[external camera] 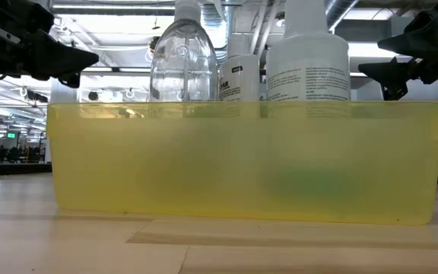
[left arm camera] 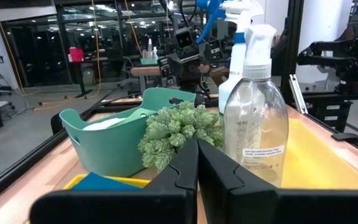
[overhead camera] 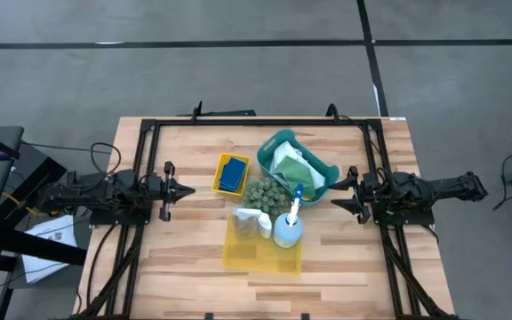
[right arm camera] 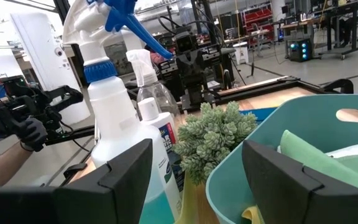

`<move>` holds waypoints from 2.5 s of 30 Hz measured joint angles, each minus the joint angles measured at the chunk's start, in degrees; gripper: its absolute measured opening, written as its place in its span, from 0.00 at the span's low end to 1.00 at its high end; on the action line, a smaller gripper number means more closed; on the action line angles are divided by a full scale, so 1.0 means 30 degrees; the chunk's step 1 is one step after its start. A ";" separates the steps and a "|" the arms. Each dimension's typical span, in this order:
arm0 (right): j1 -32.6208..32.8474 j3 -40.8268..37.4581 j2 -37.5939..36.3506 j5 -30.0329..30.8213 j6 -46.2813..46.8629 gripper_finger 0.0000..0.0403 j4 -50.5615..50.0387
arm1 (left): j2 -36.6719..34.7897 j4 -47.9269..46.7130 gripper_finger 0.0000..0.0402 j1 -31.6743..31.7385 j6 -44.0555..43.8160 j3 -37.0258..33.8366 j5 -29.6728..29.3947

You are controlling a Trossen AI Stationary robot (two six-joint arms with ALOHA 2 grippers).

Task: Pick & Place Kitchen Items
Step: Return to Home Position

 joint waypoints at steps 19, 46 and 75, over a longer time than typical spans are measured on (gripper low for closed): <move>-0.0004 0.0000 -0.0004 0.0000 -0.0001 0.59 0.0000 | 0.0397 -0.0090 0.02 0.0036 -0.1679 0.0293 0.0201; -0.0007 0.0000 -0.0001 0.0000 -0.0006 0.59 0.0000 | 0.0787 0.0059 0.02 0.0036 -0.1450 0.0315 0.0208; 0.0000 0.0000 -0.0001 0.0000 -0.0001 0.59 0.0000 | 0.0787 0.0074 0.02 0.0033 -0.1450 0.0330 0.0208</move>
